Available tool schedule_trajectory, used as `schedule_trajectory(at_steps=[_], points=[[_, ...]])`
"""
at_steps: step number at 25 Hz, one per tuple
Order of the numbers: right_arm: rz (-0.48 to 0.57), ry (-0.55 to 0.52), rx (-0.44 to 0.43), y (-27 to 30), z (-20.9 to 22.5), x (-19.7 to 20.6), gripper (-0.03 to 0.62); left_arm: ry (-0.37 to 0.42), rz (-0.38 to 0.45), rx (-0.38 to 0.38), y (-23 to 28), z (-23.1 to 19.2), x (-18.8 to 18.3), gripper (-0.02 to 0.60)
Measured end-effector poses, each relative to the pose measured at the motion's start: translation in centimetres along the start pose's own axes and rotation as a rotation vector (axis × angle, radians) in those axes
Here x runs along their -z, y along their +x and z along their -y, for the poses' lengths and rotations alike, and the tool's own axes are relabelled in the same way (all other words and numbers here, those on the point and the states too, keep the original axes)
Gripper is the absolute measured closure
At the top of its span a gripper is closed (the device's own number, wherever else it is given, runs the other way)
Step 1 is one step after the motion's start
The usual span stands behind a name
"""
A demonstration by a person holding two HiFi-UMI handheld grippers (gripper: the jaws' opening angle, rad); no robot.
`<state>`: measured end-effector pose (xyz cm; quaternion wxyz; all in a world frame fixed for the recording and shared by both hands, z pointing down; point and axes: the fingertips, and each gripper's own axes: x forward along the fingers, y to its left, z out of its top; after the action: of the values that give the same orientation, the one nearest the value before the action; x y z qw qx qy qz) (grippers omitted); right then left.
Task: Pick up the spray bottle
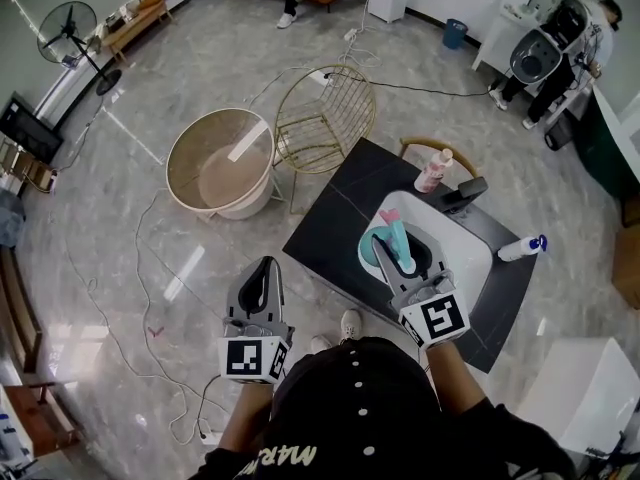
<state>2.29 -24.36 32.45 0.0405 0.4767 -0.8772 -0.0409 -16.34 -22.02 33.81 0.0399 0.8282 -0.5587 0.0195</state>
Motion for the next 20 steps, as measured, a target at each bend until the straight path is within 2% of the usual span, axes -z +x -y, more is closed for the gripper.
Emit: schedule_trajectory(at_steps=[7, 20], points=[[0.024, -0.010, 0.026, -1.7, 0.5, -0.9, 0.465, 0.008, 0.020, 0.026, 0.2, 1.1, -0.9, 0.561], [0.036, -0.004, 0.032, -2.4, 1.0, -1.4, 0.467, 0.018, 0.029, -0.005, -0.4, 1.3, -2.0, 0.561]])
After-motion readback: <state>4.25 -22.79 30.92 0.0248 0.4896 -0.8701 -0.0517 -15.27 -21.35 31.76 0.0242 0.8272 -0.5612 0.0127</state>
